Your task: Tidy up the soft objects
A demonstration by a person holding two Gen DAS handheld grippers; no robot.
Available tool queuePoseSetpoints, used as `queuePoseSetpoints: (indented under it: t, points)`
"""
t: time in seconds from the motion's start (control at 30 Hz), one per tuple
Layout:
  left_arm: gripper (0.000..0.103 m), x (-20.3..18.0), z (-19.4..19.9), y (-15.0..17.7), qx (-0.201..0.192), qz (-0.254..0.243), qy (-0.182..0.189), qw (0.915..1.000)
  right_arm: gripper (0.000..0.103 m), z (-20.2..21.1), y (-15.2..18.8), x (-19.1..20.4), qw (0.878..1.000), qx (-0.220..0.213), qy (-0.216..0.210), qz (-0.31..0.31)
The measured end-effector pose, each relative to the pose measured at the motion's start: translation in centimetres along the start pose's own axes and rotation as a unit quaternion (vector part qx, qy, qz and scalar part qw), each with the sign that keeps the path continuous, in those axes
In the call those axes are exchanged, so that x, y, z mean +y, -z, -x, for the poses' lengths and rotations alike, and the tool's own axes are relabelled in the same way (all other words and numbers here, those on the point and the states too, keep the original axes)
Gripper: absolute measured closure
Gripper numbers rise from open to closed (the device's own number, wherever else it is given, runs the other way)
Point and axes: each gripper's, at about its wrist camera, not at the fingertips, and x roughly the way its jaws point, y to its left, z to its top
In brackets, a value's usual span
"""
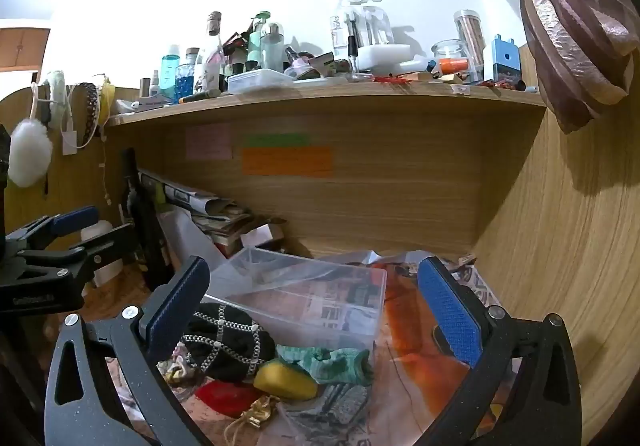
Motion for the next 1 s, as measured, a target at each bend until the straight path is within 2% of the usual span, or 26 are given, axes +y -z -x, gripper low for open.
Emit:
queuePoseSetpoints:
  t: [1.0]
  points:
    - [0.000, 0.1, 0.0, -0.2, -0.004, 0.002, 0.001, 1.0000, 0.000, 0.3, -0.4, 0.5, 1.000, -0.012, -0.004, -0.010]
